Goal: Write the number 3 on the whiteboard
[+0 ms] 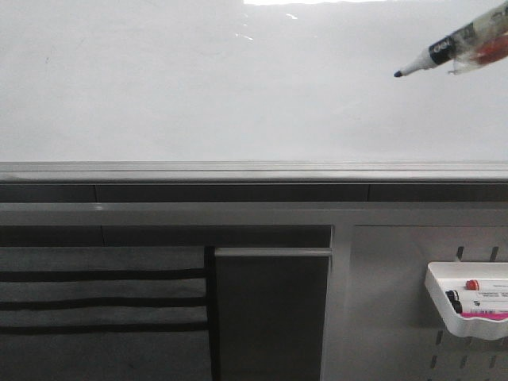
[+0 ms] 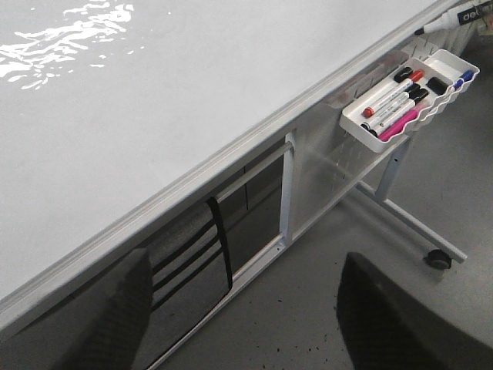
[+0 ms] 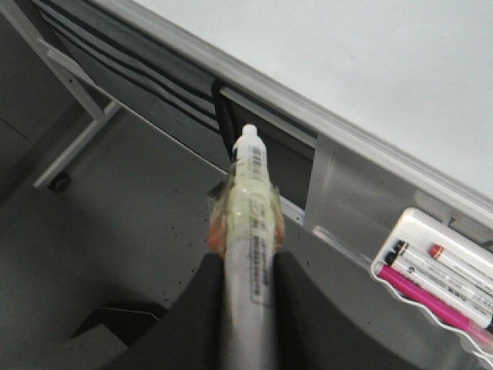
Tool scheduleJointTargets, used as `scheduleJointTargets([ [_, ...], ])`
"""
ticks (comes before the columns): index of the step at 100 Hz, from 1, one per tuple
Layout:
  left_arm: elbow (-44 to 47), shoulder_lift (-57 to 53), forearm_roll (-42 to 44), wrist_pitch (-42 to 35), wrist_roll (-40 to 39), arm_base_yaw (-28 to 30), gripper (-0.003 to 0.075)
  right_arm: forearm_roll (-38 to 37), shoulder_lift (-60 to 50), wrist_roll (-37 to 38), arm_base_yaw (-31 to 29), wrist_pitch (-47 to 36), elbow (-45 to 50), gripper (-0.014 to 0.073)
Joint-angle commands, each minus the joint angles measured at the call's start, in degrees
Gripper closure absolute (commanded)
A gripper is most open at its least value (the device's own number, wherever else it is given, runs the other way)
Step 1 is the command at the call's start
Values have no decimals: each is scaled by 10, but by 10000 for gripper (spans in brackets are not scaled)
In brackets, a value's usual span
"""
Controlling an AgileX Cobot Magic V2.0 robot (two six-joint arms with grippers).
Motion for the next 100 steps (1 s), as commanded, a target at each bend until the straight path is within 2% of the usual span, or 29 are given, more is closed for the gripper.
scheduleJointTargets([
  [1, -14, -1, -27, -36, -6, 0, 248, 37, 4, 2, -3, -46, -28, 552],
  [32, -14, -1, -27, -36, -6, 0, 248, 46, 148, 2, 1, 60, -205, 552],
  [40, -14, -1, -27, -36, -6, 0, 248, 46, 184, 2, 17, 70, -246, 552],
  [50, -14, -1, -27, -36, -6, 0, 248, 36, 225, -2, 66, 109, -286, 552],
  [57, -14, -1, -27, -36, -6, 0, 248, -11, 248, 18, 90, 101, -310, 552],
  [66, -14, -1, -27, -36, -6, 0, 248, -60, 270, 70, 84, 59, -342, 552],
  [75, -14, -1, -27, -36, -6, 0, 248, -60, 289, 71, 78, 45, -371, 552],
  [100, -14, -1, -27, -36, -6, 0, 248, -37, 355, 68, 77, 109, -438, 552],
])
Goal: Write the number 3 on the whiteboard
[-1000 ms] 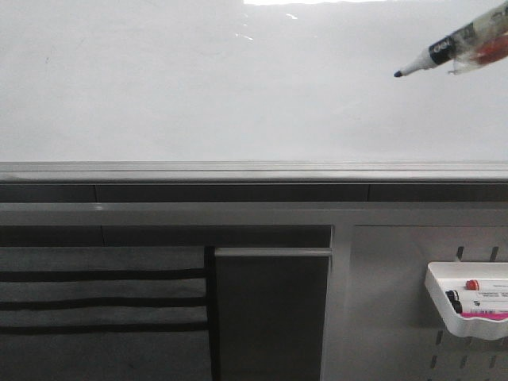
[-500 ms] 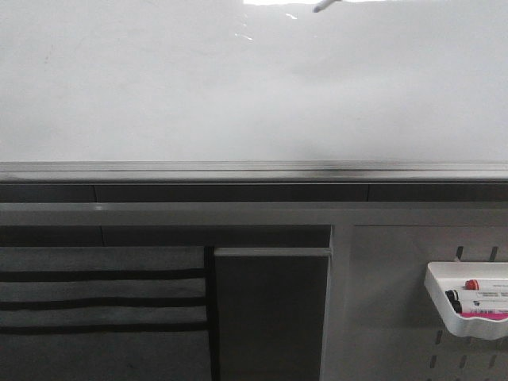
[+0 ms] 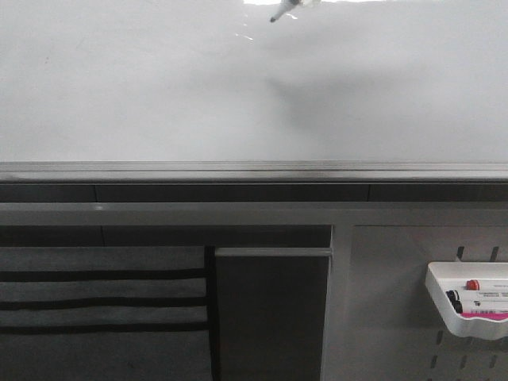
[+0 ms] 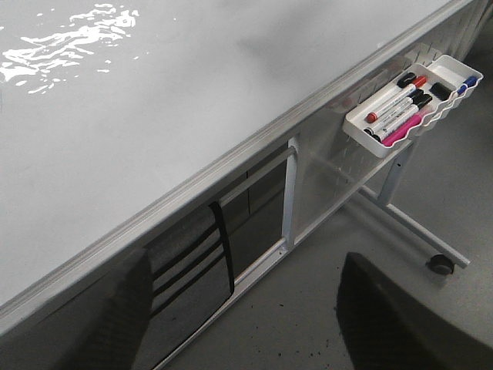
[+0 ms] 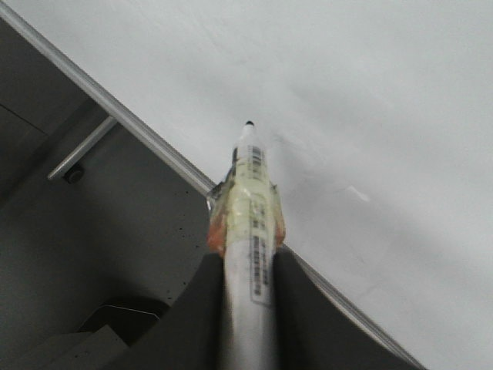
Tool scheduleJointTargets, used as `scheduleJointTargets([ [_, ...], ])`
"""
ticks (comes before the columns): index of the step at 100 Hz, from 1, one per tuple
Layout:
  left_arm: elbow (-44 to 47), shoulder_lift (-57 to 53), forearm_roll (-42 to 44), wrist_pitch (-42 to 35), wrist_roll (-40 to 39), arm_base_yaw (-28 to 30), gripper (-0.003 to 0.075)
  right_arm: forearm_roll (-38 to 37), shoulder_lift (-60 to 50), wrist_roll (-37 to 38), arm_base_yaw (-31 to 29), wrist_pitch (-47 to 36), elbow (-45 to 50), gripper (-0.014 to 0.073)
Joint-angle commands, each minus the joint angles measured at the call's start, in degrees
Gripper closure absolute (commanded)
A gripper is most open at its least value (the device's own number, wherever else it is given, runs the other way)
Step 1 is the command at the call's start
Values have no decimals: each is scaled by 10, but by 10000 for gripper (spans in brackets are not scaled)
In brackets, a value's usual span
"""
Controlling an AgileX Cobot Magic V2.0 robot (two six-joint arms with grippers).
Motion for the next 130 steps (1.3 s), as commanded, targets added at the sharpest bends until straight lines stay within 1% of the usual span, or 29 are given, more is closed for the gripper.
scheduleJointTargets([
  [1, -14, -1, -26, -31, -5, -1, 248, 27, 4, -1, -3, 4, -40, 552],
  [6, -14, -1, -26, -31, -5, -1, 248, 27, 20, -2, -4, 32, -57, 552],
  [15, -14, -1, -26, -31, -5, -1, 248, 28, 45, -2, -21, 56, -88, 552],
  [23, -14, -1, -26, -31, -5, -1, 248, 54, 54, -5, -43, 65, -105, 552],
  [28, -14, -1, -26, -31, -5, -1, 248, 73, 55, -24, -50, 63, -105, 552],
  [32, -14, -1, -26, -31, -5, -1, 248, 74, 55, -35, -51, 60, -104, 552],
  [51, -14, -1, -26, -31, -5, -1, 248, 73, 60, -38, -47, 30, -103, 552],
  [74, -14, -1, -26, -31, -5, -1, 248, 74, 72, -58, -47, 19, -101, 552],
  [98, -14, -1, -26, -31, -5, -1, 248, 74, 81, -58, -47, 4, -101, 552],
  [106, -14, -1, -26, -31, -5, -1, 248, 66, 84, -58, -47, -2, -101, 552],
  [115, -14, -1, -26, -31, -5, -1, 248, 37, 81, -45, -50, -11, -101, 552],
  [122, -14, -1, -26, -31, -5, -1, 248, 32, 76, -40, -55, -3, -101, 552],
  [130, -14, -1, -26, -32, -5, -1, 248, 26, 74, -40, -61, 36, -101, 552],
])
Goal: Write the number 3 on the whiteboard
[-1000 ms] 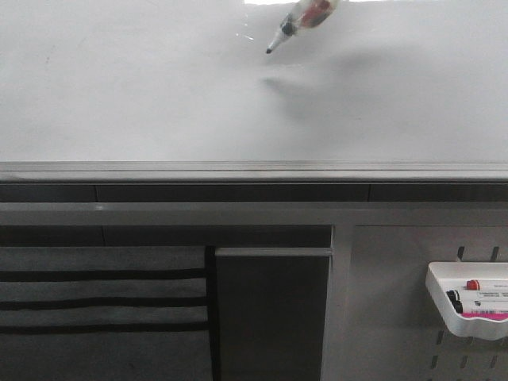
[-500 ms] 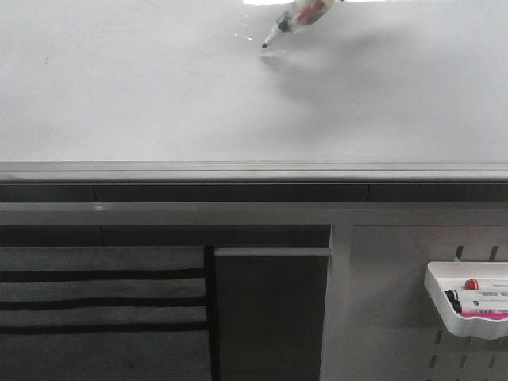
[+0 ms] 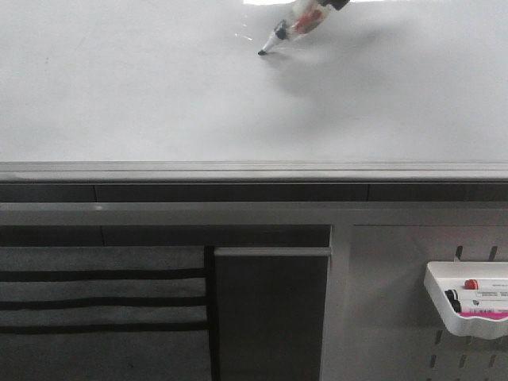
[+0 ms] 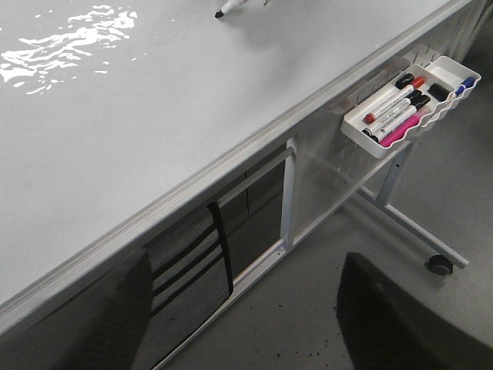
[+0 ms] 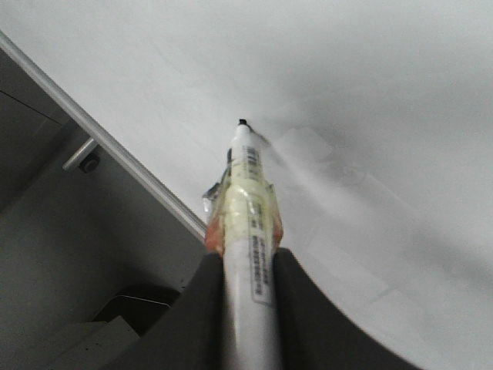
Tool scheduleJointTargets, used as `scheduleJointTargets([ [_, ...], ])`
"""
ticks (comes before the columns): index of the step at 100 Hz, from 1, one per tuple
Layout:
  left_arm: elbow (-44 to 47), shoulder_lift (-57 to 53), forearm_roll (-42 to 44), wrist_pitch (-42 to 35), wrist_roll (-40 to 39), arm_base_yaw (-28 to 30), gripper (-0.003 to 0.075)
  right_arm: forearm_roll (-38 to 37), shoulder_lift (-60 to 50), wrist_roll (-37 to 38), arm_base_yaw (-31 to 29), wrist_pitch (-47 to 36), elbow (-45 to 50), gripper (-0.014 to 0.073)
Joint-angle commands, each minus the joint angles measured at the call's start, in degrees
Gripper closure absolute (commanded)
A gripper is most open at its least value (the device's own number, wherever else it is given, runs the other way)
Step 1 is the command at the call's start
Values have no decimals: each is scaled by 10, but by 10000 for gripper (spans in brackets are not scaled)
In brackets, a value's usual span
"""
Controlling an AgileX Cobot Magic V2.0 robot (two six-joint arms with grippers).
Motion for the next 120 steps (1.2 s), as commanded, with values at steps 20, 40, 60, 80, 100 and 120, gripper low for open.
scheduleJointTargets([
  [20, -14, -1, -25, -32, -5, -1, 248, -1, -29, 4, 19, -61, 37, 552],
  [40, -14, -1, -25, -32, -5, -1, 248, -5, -34, 5, 8, -46, 41, 552],
  [60, -14, -1, -25, -32, -5, -1, 248, 18, -55, -13, 4, -16, 88, 552],
  [80, -14, -1, -25, -32, -5, -1, 248, 46, -34, -17, 50, -127, 115, 552],
  [100, -14, -1, -25, -32, -5, -1, 248, 94, -96, -81, 52, -66, 132, 552],
  [120, -14, -1, -25, -32, -5, -1, 248, 189, -231, -181, 52, -144, 246, 552],
])
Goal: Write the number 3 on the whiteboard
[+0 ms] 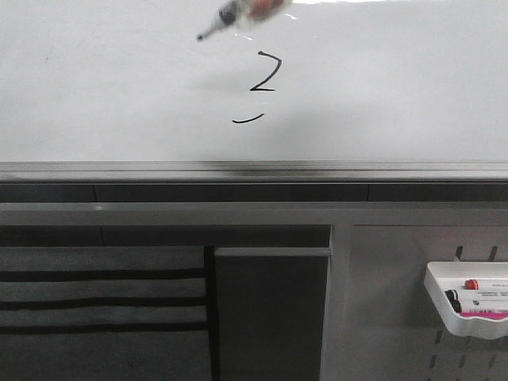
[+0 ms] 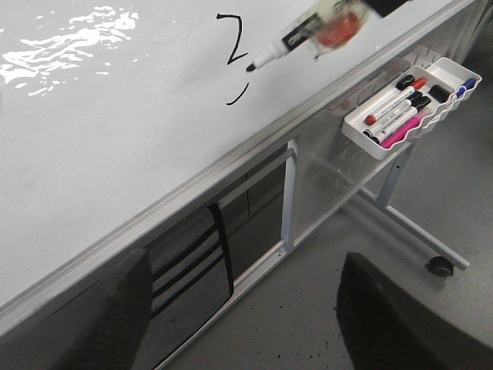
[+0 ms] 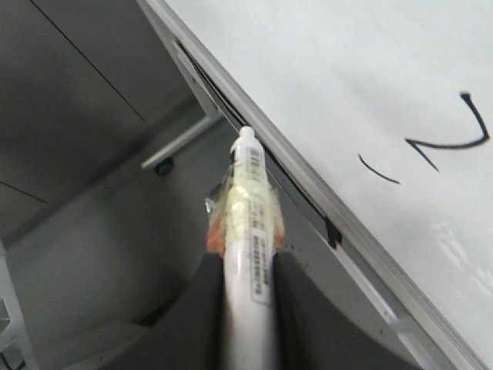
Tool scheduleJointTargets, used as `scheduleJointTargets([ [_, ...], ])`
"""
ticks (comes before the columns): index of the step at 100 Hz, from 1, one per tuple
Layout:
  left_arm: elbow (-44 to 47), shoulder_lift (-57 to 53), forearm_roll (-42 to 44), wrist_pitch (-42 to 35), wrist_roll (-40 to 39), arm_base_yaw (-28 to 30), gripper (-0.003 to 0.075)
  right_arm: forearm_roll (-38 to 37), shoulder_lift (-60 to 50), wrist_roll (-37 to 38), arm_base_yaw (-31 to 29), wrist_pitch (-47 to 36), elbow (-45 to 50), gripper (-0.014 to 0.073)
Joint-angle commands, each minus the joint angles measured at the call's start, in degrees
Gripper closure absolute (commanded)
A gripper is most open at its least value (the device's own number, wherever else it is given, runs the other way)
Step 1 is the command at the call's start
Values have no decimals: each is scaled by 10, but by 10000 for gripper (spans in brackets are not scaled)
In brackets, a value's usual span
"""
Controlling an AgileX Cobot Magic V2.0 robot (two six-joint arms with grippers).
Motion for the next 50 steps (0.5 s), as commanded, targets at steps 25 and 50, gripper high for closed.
scheduleJointTargets([
  [25, -14, -1, -23, -31, -5, -1, 248, 37, -150, -33, -4, -98, 114, 552],
  [50, -14, -1, -23, -31, -5, -1, 248, 37, -154, -33, -4, -51, 126, 552],
])
